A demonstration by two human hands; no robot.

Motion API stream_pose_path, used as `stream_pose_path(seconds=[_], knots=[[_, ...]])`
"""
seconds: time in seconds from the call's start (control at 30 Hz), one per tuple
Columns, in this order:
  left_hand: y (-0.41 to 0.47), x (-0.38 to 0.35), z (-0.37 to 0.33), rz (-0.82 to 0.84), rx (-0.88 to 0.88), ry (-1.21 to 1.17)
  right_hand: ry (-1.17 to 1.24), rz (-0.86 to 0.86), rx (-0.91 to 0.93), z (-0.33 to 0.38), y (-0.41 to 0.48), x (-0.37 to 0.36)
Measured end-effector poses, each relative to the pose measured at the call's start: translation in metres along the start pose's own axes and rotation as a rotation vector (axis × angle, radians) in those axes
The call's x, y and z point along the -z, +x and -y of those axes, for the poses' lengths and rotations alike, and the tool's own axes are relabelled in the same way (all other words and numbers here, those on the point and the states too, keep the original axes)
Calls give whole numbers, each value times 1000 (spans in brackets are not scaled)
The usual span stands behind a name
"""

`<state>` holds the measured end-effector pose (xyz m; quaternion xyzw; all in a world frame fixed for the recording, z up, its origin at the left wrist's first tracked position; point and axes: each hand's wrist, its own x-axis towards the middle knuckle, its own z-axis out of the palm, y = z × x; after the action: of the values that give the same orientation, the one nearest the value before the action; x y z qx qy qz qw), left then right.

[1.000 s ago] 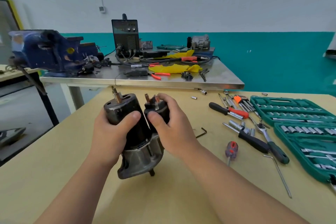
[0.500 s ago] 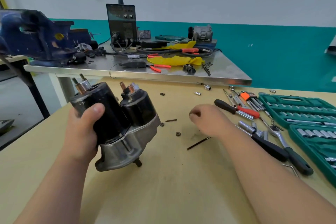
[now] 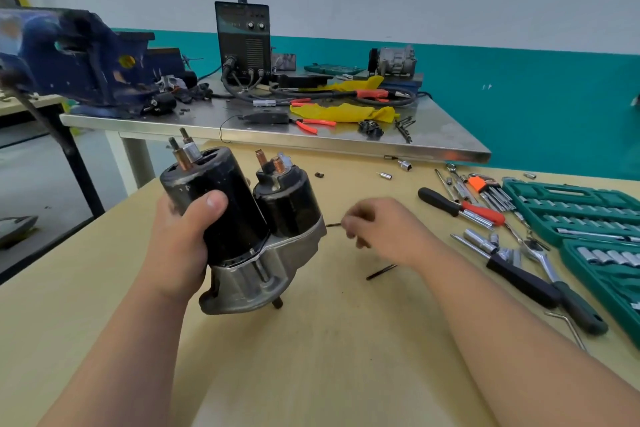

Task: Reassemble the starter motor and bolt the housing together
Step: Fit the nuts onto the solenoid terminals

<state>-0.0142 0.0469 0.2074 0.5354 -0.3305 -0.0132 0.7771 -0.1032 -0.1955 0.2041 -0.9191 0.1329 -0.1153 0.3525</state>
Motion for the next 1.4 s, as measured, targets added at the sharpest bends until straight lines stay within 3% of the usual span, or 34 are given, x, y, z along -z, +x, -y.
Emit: stream_pose_path(seconds=[0.07, 0.13, 0.27, 0.37, 0.63, 0.83, 1.0, 1.13, 1.3, 1.4], knots=[[1, -2, 0, 2, 5, 25, 329, -34, 71, 21, -9, 16], [2, -5, 0, 13, 10, 48, 435, -60, 192, 44, -18, 30], [3, -15, -1, 30, 0, 115, 369, -116, 408, 81, -38, 45], [3, -24, -5, 70, -13, 148, 146, -199, 481, 96, -46, 46], [-1, -34, -13, 75, -23, 209, -407, -68, 459, 114, -41, 67], [-2, -40, -16, 72, -32, 201, -652, 60, 440, 132, -35, 82], [-3, -41, -16, 72, -37, 211, -928, -42, 461, 135, -27, 76], [-4, -43, -17, 78, -49, 201, -913, -58, 446, 133, -27, 76], [-6, -44, -19, 82, -62, 213, -787, 101, 413, 132, -44, 91], [-5, -44, -18, 71, -54, 225, -610, 10, 336, 123, -50, 110]])
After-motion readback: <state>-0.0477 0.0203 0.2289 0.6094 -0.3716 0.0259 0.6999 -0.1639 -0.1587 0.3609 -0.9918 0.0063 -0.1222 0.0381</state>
